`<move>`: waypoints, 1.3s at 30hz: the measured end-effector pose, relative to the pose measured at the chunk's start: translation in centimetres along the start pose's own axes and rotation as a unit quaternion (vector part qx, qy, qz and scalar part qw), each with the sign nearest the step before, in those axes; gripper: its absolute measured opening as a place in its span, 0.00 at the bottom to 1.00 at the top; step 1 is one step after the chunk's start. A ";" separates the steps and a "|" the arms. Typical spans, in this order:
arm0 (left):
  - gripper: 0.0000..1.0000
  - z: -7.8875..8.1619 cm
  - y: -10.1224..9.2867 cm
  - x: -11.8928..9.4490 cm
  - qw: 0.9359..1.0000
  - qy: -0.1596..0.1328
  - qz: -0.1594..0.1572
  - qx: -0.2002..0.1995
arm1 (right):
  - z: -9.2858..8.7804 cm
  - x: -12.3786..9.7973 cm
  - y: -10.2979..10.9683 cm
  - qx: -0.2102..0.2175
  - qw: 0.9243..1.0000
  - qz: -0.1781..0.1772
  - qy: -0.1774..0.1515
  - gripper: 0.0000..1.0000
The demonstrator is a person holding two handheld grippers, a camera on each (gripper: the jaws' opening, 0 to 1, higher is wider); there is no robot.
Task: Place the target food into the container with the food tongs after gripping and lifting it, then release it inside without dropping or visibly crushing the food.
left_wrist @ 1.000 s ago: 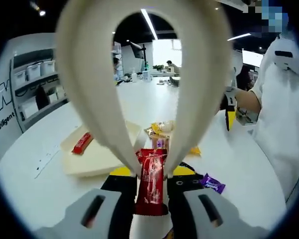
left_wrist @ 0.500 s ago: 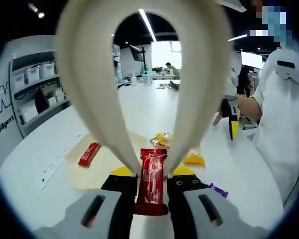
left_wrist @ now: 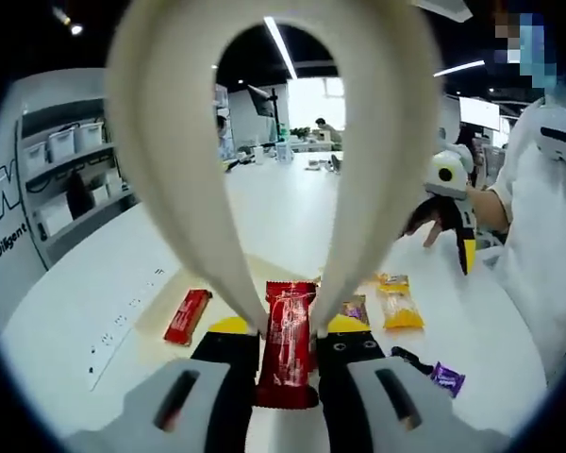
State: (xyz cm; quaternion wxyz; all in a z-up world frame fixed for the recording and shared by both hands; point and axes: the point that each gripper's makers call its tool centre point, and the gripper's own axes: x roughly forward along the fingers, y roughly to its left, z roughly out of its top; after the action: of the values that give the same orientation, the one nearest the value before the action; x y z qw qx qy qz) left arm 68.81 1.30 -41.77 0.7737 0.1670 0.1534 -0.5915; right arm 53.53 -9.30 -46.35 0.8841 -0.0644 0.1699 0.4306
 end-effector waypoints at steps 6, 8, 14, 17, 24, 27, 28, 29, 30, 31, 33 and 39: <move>0.22 0.1 1.3 1.3 1.000 0.006 0.001 0.000 | -0.1 0.0 -0.2 0.002 1.000 0.001 -0.001 0.78; 0.22 0.1 1.8 1.7 1.000 0.007 0.002 0.000 | -0.1 0.0 -0.2 0.003 1.000 0.001 -0.001 0.78; 0.22 -0.2 2.9 2.8 1.000 0.013 0.005 0.000 | -0.4 -0.2 -0.4 0.005 1.000 0.001 0.000 0.78; 0.22 -0.5 3.6 3.5 1.000 0.019 0.009 0.003 | -0.6 -0.3 -0.5 0.007 1.000 0.000 0.001 0.78; 0.22 -0.7 4.9 4.7 1.000 0.026 0.016 0.006 | -0.6 -0.2 -0.5 0.008 1.000 0.001 0.002 0.78; 0.22 -0.9 5.4 5.3 0.999 0.032 0.018 0.009 | -0.7 -0.1 -0.5 0.007 1.000 0.001 0.005 0.78; 0.22 -1.0 5.6 5.6 0.999 0.034 0.018 0.009 | -0.7 -0.1 -0.5 0.007 1.000 0.002 0.005 0.78; 0.22 -1.0 5.8 5.7 0.999 0.034 0.018 0.009 | -0.7 -0.1 -0.5 0.008 1.000 0.002 0.005 0.78; 0.22 -1.1 5.9 5.9 0.999 0.036 0.019 0.008 | -0.7 -0.1 -0.5 0.008 1.000 0.002 0.005 0.78; 0.22 -1.2 6.1 6.1 0.999 0.038 0.020 0.009 | -0.7 -0.1 -0.5 0.007 1.000 0.002 0.005 0.78; 0.22 -1.4 6.4 6.5 0.999 0.041 0.021 0.011 | -0.7 -0.1 -0.5 0.007 1.000 0.002 0.006 0.78; 0.22 -2.3 7.1 7.5 0.998 0.050 0.024 0.006 | -0.8 -0.1 -0.5 0.006 1.000 0.002 0.008 0.78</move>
State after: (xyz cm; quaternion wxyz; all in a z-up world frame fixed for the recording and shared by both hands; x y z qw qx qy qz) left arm 77.50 -2.49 -46.53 0.7780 0.2045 0.1839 -0.5649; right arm 53.68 -9.95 -47.03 0.8822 -0.0623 0.1796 0.4308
